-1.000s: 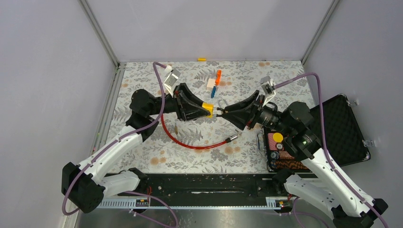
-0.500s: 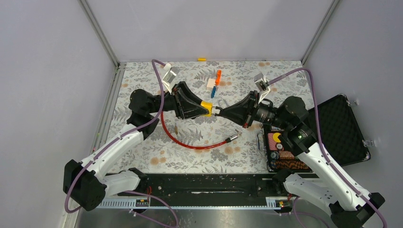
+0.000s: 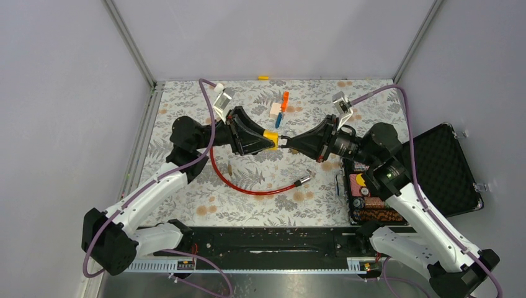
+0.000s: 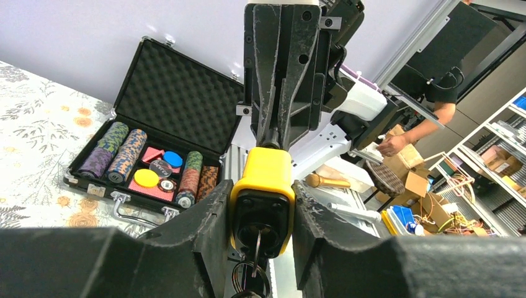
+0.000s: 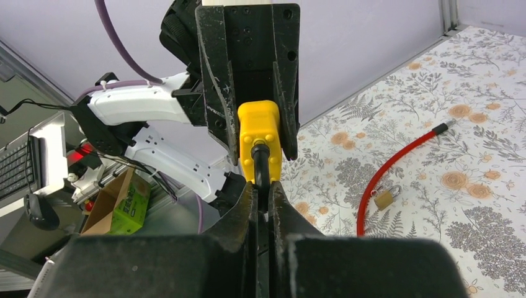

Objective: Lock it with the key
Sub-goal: Lock the lock.

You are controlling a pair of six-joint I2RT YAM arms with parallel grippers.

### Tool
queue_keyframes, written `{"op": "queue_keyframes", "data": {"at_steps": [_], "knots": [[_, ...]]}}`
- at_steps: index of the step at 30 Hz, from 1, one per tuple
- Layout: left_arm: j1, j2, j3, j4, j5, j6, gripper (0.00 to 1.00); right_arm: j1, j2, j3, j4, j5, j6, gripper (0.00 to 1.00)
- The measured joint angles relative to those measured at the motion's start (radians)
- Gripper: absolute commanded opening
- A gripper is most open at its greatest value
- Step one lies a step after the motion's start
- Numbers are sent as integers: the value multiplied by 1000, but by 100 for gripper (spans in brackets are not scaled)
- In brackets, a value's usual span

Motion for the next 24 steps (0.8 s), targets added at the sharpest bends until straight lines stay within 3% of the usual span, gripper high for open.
{"op": "queue_keyframes", "data": {"at_steps": [22, 24], "knots": [[21, 53, 37, -100, -99, 53, 0, 13, 75, 0, 21, 171, -28, 0], [27, 53, 37, -100, -99, 40, 0, 14, 71, -4, 20, 183, -21, 10]]}}
